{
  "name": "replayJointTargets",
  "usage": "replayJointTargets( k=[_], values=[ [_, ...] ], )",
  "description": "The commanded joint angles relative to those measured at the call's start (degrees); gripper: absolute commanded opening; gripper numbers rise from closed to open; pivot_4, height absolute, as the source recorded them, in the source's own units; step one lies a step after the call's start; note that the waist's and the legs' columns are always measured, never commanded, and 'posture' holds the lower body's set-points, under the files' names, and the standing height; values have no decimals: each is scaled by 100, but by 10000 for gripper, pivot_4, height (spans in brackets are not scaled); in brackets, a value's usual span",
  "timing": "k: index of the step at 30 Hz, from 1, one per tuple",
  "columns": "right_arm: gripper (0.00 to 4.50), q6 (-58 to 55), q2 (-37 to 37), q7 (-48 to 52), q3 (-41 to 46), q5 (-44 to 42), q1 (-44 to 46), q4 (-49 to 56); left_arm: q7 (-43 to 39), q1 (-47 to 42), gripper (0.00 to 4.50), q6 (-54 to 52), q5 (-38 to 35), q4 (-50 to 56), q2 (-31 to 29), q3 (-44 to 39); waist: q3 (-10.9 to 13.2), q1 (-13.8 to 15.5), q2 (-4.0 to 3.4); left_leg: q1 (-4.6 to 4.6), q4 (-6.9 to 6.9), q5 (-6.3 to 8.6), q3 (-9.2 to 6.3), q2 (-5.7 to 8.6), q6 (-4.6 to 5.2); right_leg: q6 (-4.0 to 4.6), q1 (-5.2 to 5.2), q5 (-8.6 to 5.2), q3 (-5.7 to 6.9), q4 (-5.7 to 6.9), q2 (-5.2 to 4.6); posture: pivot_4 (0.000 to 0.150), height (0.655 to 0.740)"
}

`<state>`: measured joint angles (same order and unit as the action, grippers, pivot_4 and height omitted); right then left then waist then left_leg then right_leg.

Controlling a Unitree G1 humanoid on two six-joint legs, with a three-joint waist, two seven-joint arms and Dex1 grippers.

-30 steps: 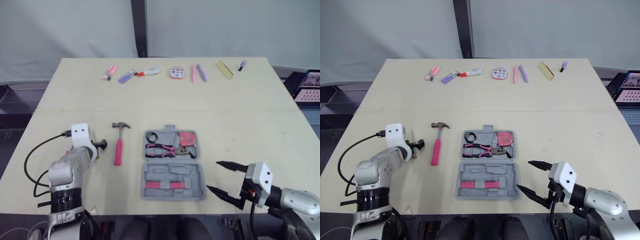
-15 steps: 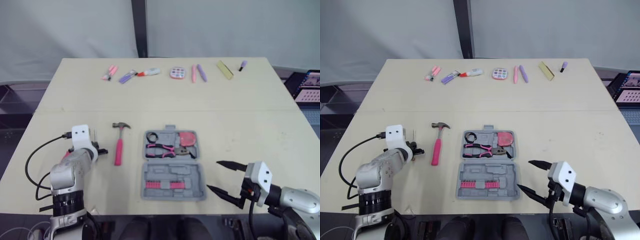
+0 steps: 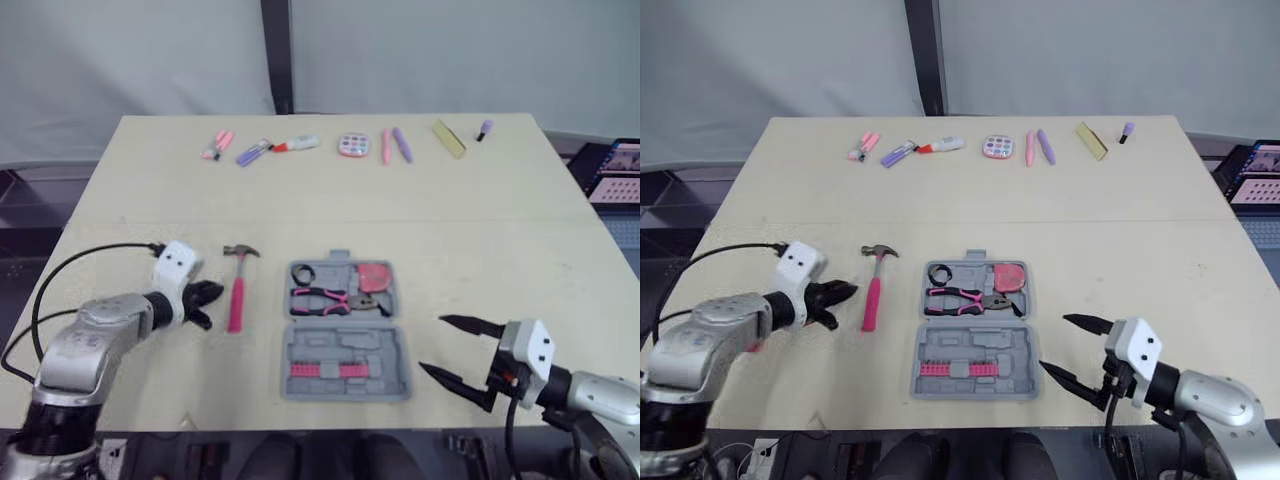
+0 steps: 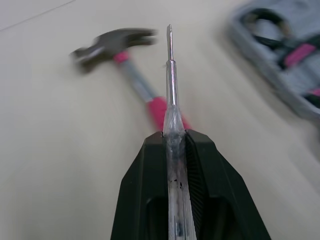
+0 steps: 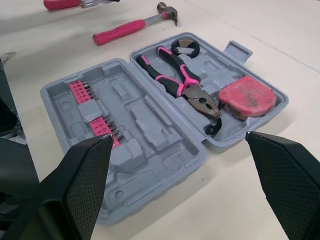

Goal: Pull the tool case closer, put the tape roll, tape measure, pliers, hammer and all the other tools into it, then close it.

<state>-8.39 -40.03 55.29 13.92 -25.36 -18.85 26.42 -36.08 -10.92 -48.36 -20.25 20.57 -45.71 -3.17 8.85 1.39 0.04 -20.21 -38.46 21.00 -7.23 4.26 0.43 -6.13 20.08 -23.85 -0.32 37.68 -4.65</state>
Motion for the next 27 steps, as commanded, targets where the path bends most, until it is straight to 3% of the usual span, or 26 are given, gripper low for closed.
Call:
replayJointTargets(
  k=[1, 6, 16, 27],
  values=[
    [45000, 254, -71, 263, 56, -109, 92, -81, -927, 53, 215, 1023, 405, 401, -559, 762, 1, -9, -3, 0, 0, 0, 1, -1, 0, 0, 0, 0, 0, -4, 1, 1500, 7400],
    [45000, 356, -89, 380, 60, -76, 75, -191, -1528, -360, 215, 979, 339, 647, -548, 1560, 3, -5, -8, -1, 7, -1, 6, -5, 1, 1, -15, -1, -1, -13, 9, 1500, 7400],
    [45000, 720, -319, 601, 222, 83, -179, -380, -1986, -1278, 215, 1195, 965, 333, -311, 2484, 4, -9, -8, -1, 1, 0, 5, -7, 5, 0, -22, -1, 0, -9, 17, 1500, 7400],
    [45000, 792, -378, 582, 126, 155, -91, -447, -2367, -2788, 215, 836, 1807, -472, 502, 3578, 4, 9, -6, -6, -33, 8, 1, -3, 20, 0, -28, -1, 2, 4, 19, 1500, 7400]
  ],
)
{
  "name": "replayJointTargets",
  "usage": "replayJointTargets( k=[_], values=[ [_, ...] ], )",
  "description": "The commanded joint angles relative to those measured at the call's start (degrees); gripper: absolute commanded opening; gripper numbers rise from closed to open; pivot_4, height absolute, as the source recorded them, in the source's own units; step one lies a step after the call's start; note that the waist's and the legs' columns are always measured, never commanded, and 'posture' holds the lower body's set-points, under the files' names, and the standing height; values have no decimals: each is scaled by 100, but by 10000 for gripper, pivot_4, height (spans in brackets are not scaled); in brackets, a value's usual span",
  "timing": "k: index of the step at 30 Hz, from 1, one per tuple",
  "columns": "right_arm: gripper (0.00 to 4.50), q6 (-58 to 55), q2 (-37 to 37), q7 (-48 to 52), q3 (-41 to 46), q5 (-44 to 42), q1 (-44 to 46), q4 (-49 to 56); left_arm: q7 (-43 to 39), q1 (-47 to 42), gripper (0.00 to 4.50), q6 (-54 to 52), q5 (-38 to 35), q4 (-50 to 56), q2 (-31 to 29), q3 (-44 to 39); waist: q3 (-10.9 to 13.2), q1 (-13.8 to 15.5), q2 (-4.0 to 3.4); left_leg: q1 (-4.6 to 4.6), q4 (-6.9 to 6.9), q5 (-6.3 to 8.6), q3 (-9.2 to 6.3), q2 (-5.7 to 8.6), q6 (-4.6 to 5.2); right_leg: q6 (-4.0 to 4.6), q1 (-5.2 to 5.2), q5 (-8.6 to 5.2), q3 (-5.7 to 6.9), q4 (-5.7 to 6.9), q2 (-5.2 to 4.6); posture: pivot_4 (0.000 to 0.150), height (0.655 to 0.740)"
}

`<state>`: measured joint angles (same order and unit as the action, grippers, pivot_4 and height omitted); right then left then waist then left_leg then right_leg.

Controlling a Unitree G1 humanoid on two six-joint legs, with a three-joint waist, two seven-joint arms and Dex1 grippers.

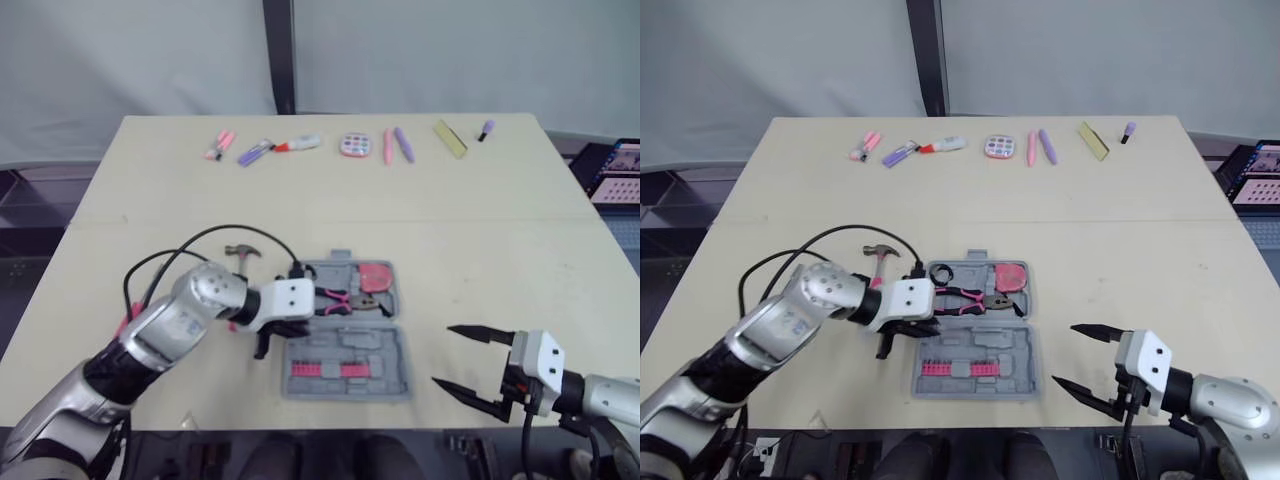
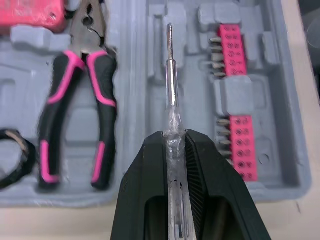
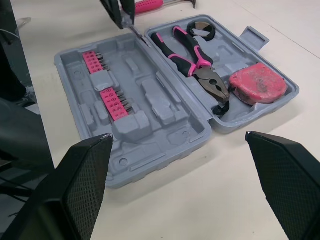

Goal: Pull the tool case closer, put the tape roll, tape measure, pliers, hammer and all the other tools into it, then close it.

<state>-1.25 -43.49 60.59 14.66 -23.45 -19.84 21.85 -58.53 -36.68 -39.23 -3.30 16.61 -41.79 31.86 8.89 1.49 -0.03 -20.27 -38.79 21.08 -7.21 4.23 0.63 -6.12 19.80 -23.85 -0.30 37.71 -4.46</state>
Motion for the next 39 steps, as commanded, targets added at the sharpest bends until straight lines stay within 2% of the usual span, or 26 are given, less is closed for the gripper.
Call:
replayJointTargets(
  k=[1, 4, 10, 22, 30, 39],
  values=[
    [45000, 88, -29, 56, 39, -25, 15, 5, -125, -304, 215, -87, 188, -161, 200, 166, 0, -1, 0, 0, 0, 0, 0, 0, 0, 0, 0, 0, 1, 1, 0, 1500, 7400],
    [45000, 100, -27, 66, 32, -19, 31, -9, -164, -543, 215, -240, 366, -300, 426, 406, 0, -1, 0, 0, -2, 0, 1, 0, 1, 0, 0, 0, 1, 2, 2, 1500, 7400],
    [45000, 129, -41, 66, 25, 22, 70, -60, -349, -827, 215, -476, 618, -244, 494, 712, 1, 2, 1, -2, -10, 1, 1, 0, 3, 0, 0, 0, 1, 4, 2, 1500, 7400],
    [45000, 96, -14, 6, 34, 53, -56, 53, -276, -818, 215, -698, 955, -270, 741, 969, 1, 9, 1, -4, -15, 3, -1, 1, 5, 0, 0, 0, 0, 6, 1, 1500, 7400],
    [45000, 71, -21, -48, 74, 64, -183, 154, -49, -781, 215, -634, 1181, -678, 1122, 1080, 1, 4, 2, -4, -19, 4, 0, 1, 7, 0, -1, 0, 0, 6, 2, 1500, 7400],
    [45000, 53, -6, -91, 105, 62, -284, 225, 107, -673, 215, -567, 1341, -829, 1252, 1143, 1, 9, 2, -4, -21, 4, 0, 2, 8, 0, -1, 0, 0, 9, 1, 1500, 7400]
  ],
)
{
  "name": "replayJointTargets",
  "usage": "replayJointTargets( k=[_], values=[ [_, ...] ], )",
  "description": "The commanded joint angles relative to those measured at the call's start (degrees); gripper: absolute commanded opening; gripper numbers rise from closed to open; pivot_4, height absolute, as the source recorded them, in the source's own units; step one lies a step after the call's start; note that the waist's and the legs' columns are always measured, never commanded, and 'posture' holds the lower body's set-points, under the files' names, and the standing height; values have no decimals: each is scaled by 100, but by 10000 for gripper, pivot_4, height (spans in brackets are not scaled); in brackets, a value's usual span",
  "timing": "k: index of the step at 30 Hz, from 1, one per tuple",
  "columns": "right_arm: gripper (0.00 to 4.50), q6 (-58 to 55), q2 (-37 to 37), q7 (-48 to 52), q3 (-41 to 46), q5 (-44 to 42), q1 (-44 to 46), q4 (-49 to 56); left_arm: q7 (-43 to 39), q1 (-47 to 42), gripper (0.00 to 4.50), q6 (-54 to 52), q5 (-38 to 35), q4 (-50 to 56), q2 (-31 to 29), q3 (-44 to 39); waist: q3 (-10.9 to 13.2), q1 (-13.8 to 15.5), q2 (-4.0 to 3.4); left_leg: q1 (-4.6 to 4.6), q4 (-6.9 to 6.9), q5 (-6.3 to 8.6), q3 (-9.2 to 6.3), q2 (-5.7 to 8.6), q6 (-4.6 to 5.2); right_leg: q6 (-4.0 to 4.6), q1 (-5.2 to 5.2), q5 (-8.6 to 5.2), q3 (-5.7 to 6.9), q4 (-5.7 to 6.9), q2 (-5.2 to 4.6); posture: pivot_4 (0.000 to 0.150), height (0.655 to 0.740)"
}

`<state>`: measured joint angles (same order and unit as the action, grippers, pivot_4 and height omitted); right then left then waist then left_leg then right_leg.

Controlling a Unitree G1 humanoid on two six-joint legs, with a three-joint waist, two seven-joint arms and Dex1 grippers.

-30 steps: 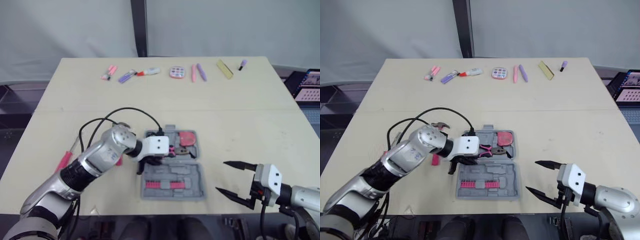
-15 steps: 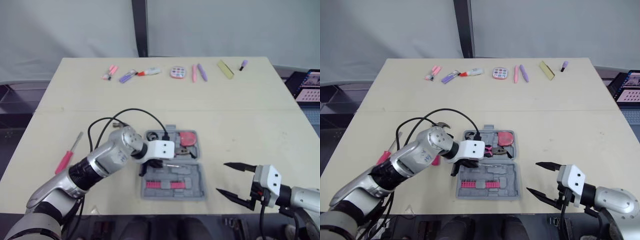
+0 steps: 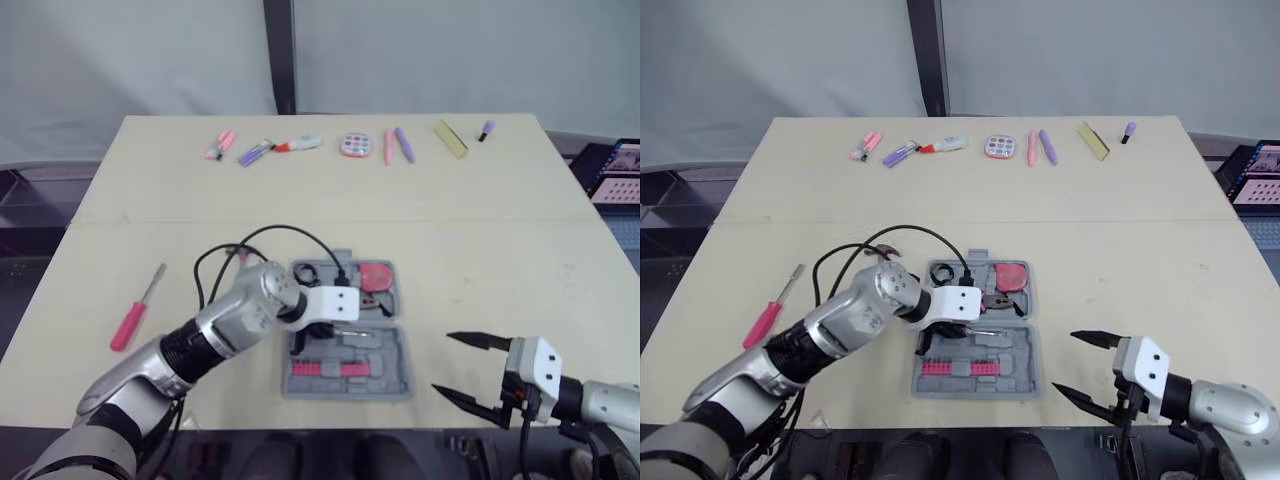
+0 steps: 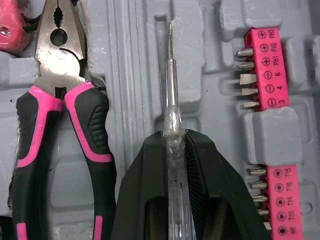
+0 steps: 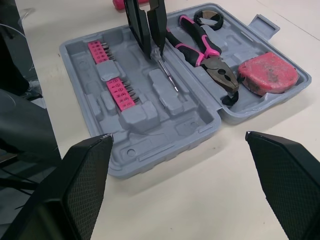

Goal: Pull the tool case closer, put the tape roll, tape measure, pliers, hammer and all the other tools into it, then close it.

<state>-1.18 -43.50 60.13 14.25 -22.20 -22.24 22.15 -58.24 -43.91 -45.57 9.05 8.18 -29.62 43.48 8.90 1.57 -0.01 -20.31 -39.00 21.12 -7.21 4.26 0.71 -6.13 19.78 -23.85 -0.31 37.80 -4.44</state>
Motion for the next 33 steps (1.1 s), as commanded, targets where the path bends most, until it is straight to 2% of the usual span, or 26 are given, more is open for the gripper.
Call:
replayJointTargets(
  k=[1, 13, 33],
  values=[
    [45000, 49, -2, -51, 146, -61, -53, 195, 104, 68, 215, 89, 119, -29, 66, -20, 0, 1, 0, 0, 0, 0, 0, 0, 0, 0, 0, 0, 0, 0, 0, 1500, 7400],
    [45000, 34, -10, -102, 155, -71, -110, 225, 182, 75, 215, 212, 153, -274, 173, -134, 0, 12, 0, 0, -3, 0, -1, 1, 0, 0, -3, 0, 1, 0, -1, 1500, 7400],
    [45000, 16, -30, -54, 108, -95, -7, 166, -54, -95, 215, -284, -48, 210, -14, -418, 0, 1, 0, 0, -2, 0, -1, 1, 0, 0, -1, 0, 0, 2, -1, 1500, 7400]
  ],
)
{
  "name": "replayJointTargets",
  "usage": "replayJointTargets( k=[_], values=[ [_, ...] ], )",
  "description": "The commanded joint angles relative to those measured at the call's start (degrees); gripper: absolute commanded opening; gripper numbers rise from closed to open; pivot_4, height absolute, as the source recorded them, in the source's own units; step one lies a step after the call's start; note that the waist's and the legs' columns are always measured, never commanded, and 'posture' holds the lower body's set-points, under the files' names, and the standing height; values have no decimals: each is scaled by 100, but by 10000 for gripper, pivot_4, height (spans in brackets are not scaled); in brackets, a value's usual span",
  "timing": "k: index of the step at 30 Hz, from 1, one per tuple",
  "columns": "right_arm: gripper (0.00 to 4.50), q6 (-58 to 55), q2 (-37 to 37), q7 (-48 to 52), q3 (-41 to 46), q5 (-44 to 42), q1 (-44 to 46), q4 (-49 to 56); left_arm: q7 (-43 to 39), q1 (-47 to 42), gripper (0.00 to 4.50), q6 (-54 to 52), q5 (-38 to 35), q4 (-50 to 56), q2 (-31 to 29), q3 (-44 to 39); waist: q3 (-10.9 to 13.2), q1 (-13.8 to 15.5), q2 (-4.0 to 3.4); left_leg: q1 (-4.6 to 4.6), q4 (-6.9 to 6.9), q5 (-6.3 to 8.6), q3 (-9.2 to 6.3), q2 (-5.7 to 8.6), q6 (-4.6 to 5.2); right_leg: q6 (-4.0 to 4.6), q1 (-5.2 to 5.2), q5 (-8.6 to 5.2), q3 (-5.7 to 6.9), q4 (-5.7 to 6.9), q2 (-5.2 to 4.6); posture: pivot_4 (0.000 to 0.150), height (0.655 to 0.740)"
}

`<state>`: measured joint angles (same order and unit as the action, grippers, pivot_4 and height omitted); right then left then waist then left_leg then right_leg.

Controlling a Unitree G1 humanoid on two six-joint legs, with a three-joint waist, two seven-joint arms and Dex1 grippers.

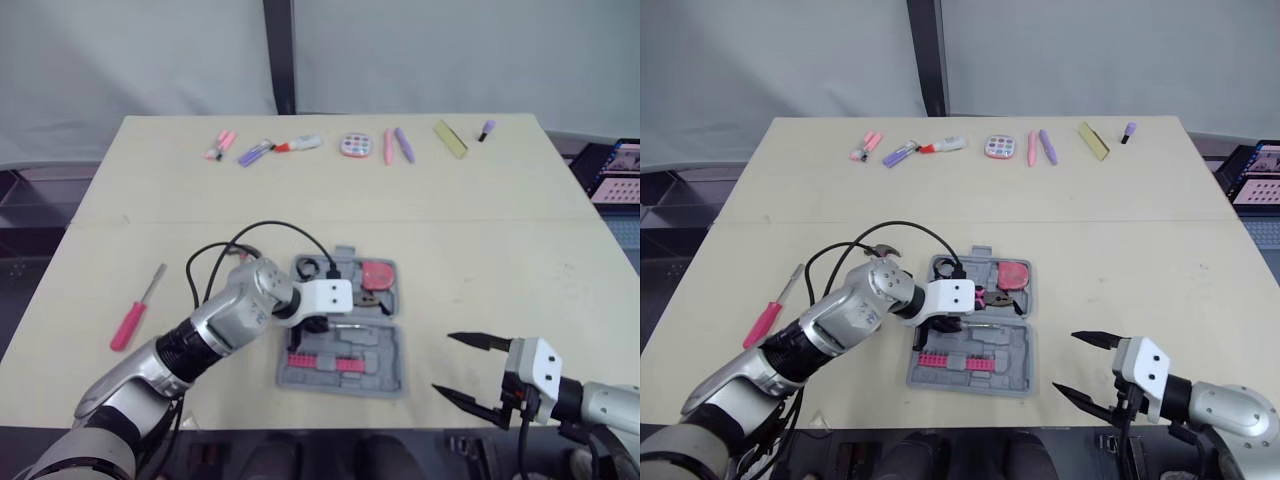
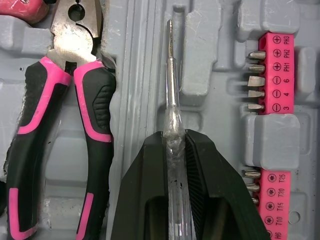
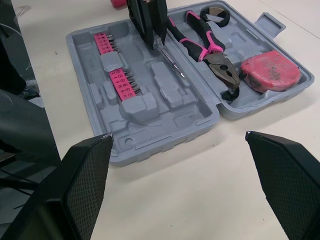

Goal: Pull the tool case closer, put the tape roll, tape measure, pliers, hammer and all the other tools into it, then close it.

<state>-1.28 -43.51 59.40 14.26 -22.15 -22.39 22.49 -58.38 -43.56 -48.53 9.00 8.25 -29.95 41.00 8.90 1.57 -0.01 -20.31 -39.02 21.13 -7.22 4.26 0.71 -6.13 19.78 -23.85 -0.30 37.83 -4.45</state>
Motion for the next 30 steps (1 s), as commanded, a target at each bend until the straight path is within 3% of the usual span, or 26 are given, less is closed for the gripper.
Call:
replayJointTargets(
  k=[1, 30],
  values=[
    [45000, 31, -30, 26, 110, -98, 4, 127, -54, -153, 215, 36, -35, 193, 9, -156, 0, 2, 0, 0, 0, 0, 0, 0, 0, 0, 0, 0, 0, 0, 0, 1500, 7400],
    [45000, -16, 27, -138, 236, -106, -314, 389, -435, -437, 215, 834, 334, -526, 108, 165, 0, 4, 0, 0, -3, 0, 0, 2, 1, 0, 0, 0, 1, 2, 0, 1500, 7400]
  ],
)
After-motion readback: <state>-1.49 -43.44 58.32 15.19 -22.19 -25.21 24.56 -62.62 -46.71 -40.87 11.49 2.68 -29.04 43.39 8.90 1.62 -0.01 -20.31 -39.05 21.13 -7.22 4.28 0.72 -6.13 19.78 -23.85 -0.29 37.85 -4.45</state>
